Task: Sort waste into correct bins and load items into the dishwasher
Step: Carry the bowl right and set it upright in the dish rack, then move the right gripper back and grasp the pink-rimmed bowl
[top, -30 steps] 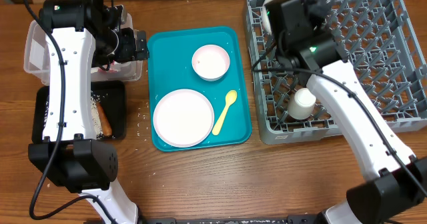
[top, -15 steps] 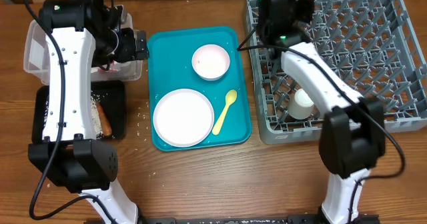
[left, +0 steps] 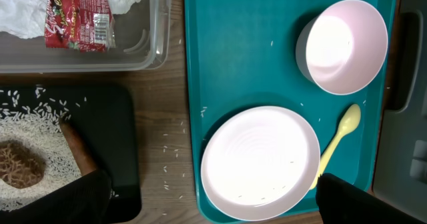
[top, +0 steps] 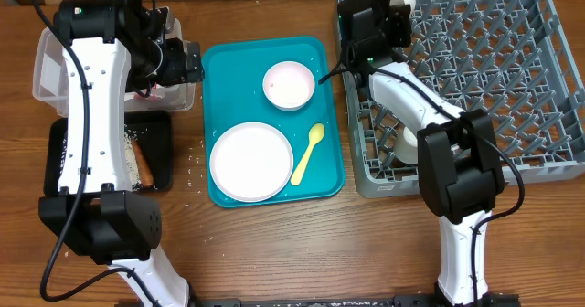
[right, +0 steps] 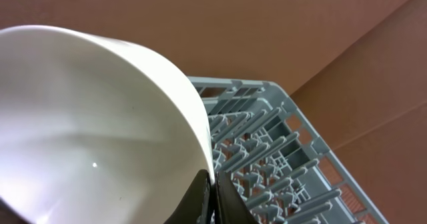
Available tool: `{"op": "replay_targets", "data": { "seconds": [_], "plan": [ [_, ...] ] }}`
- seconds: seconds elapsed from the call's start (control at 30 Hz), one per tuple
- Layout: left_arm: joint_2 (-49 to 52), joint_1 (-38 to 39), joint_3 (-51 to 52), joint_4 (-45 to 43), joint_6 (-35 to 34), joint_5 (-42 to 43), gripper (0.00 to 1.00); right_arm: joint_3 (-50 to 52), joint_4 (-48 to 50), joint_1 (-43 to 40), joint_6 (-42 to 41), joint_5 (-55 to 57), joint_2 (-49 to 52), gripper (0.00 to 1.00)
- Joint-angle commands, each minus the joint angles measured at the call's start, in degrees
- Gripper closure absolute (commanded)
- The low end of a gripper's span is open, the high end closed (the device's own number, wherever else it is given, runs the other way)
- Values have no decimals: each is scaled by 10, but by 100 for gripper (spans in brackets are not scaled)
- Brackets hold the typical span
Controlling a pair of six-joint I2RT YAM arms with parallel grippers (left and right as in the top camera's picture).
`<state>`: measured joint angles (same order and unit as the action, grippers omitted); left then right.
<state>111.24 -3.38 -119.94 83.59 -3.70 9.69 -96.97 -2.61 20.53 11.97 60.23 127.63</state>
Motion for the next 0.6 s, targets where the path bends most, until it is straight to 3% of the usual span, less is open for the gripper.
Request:
{"op": "replay_targets", "data": {
  "seconds": [0.0,0.2,0.33,0.43,0.57],
  "plan": [
    [0,1,-2,0,7,6,0,-5,-33,17,-15,-24,6,96],
    [0,1,-2,0,7,6,0,-5,-113,35,-26,-63,6,96],
    [0,1,-2,0,7,6,0,-5,-123,38,-76,-48,6,87],
    [0,1,-2,0,7,6,0,-7,-121,38,-79,-32,-2,74],
    [0,1,-2,0,7,6,0,-7,-123,38,-80,-33,-32,70]
  ]
}}
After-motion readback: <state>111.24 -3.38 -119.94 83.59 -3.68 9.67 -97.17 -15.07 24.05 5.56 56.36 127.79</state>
